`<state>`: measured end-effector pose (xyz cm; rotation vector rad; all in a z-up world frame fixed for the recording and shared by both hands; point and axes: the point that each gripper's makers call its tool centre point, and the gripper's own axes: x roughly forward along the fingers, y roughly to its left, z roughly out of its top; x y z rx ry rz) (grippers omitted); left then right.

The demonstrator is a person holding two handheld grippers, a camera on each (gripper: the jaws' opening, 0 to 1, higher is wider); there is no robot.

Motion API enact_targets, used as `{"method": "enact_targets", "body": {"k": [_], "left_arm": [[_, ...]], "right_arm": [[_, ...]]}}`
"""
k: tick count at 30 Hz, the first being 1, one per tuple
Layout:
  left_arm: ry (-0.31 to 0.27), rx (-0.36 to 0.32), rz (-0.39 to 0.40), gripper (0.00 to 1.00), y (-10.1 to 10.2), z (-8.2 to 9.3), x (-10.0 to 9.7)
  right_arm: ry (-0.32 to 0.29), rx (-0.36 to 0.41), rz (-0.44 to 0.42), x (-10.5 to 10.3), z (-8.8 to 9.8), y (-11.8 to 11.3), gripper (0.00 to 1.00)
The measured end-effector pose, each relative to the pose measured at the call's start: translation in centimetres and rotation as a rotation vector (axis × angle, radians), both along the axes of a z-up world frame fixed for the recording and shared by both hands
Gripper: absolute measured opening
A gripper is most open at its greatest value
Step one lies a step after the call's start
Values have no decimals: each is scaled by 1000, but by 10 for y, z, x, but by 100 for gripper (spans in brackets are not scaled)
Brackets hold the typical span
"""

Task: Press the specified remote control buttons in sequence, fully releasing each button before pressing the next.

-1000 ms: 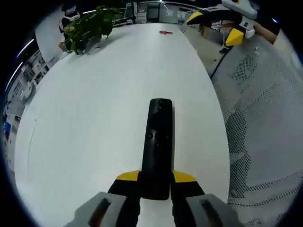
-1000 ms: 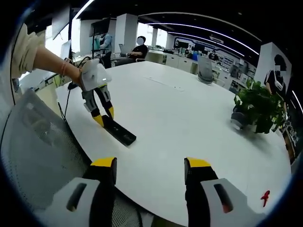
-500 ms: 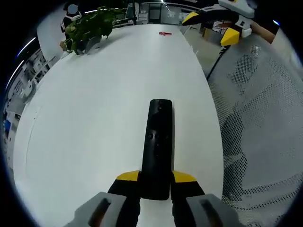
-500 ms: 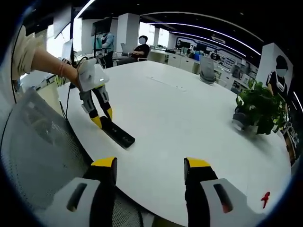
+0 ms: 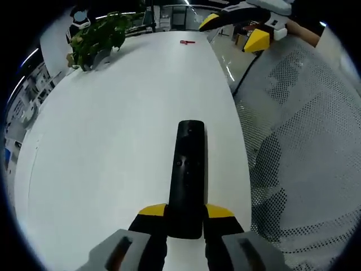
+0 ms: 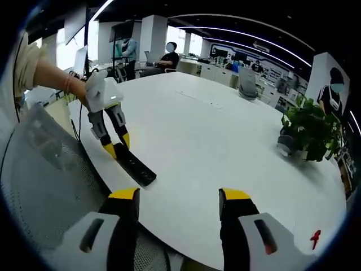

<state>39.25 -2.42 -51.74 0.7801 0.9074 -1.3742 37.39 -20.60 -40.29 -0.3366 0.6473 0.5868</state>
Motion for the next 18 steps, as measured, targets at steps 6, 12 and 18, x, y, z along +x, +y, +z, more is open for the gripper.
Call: {"method": "enact_targets", "body": {"k": [6,12,18], "left_arm": [[0,-10,7,23,0,-2,-5],[8,-17,13,23,-1,-1,-14],[17,-37,27,23,-4,-1,-24]], "right_arm": [[4,-6,7,-1,-1,1,57],[29,96,-7,-1,3,5,57],[43,122,-12,-2,2,6,55]]}}
